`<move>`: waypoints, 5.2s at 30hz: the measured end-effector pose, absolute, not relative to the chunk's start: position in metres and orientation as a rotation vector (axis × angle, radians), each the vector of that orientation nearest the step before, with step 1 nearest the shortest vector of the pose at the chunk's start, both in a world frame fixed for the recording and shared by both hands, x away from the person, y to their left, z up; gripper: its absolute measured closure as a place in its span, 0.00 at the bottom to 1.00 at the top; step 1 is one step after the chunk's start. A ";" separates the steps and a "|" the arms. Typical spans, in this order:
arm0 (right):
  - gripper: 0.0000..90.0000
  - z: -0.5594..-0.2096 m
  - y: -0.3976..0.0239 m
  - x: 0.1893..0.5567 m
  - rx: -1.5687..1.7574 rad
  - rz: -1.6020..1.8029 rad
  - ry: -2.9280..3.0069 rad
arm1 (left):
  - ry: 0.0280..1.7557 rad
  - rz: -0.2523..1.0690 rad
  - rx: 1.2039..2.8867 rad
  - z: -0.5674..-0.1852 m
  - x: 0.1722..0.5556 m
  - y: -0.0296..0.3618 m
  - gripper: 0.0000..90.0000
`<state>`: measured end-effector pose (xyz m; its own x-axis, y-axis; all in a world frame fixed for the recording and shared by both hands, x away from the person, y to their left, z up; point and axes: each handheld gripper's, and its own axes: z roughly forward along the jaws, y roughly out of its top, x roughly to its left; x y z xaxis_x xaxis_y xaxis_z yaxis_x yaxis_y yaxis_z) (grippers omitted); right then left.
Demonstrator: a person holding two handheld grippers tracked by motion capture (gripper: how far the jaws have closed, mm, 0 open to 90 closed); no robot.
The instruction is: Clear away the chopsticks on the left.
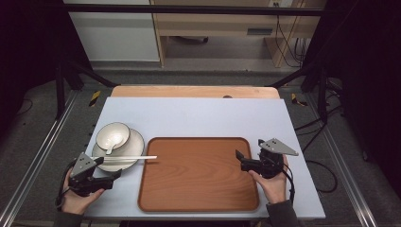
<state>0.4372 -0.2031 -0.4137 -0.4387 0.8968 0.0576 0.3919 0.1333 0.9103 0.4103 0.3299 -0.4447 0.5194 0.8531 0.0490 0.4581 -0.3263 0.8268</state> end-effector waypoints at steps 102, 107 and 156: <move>0.07 -0.412 -0.204 0.437 1.243 1.276 1.901 | 1.207 0.537 1.953 -0.434 0.422 0.280 0.94; 0.07 -0.412 -0.206 0.437 1.241 1.279 1.894 | 1.235 0.537 1.904 -0.431 0.413 0.266 0.94; 0.07 -0.413 -0.202 0.437 1.236 1.267 1.916 | 1.538 0.638 1.606 -0.478 0.383 0.189 0.93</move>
<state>0.4368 -0.2024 -0.4130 -0.4430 0.8948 0.0549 0.4008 0.1429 0.9049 0.3825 0.1891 -0.4782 0.1318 0.9768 -0.1689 0.5701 0.0647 0.8190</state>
